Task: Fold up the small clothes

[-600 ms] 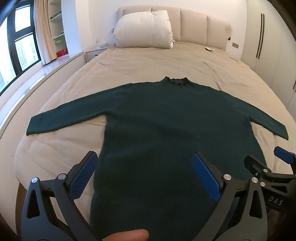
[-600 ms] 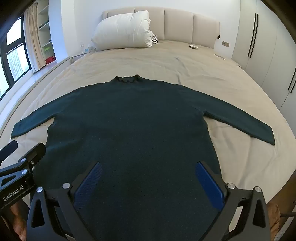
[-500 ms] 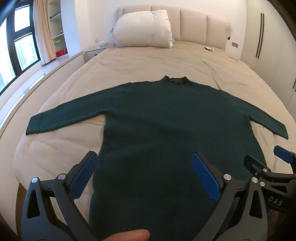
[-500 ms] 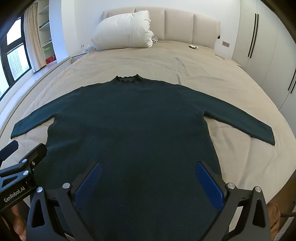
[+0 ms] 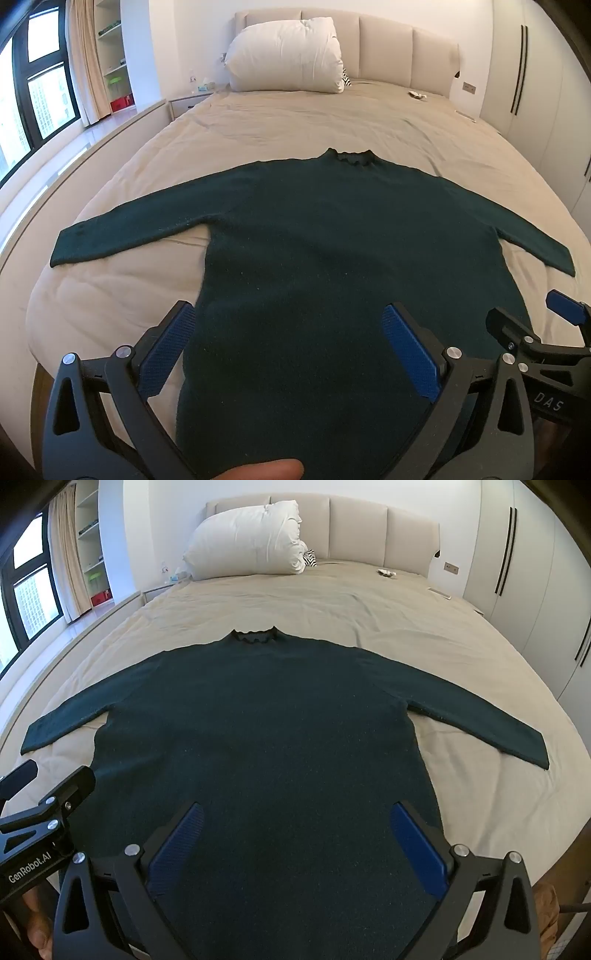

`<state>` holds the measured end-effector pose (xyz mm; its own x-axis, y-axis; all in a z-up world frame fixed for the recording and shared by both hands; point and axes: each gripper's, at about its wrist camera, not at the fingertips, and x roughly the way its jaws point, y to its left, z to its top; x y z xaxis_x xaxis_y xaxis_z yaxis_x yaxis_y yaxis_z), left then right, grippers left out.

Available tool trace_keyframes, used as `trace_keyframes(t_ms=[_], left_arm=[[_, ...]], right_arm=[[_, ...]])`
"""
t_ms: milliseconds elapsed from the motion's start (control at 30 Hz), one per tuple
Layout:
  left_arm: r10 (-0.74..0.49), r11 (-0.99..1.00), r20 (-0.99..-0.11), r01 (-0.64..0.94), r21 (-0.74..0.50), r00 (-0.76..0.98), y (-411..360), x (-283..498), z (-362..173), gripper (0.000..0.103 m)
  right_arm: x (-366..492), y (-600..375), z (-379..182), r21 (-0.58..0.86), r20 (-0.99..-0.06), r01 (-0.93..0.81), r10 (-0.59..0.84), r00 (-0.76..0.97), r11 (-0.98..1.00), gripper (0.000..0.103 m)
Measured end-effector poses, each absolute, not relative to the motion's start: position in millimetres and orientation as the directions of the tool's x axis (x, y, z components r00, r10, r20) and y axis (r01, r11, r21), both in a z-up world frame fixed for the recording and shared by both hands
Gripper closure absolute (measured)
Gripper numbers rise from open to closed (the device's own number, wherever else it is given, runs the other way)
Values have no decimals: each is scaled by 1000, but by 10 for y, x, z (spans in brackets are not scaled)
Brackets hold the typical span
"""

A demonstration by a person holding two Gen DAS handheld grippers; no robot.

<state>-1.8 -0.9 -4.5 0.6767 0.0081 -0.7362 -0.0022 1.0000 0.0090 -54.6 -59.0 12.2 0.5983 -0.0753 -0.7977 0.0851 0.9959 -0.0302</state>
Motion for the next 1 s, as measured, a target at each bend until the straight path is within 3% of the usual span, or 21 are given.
trace_keyframes(t_ms=[1000], left_arm=[[4, 1000, -740, 1, 6, 673, -9, -9, -105, 0]], right_arm=[[-542, -581, 104, -31, -800, 83, -75, 595, 996, 0]])
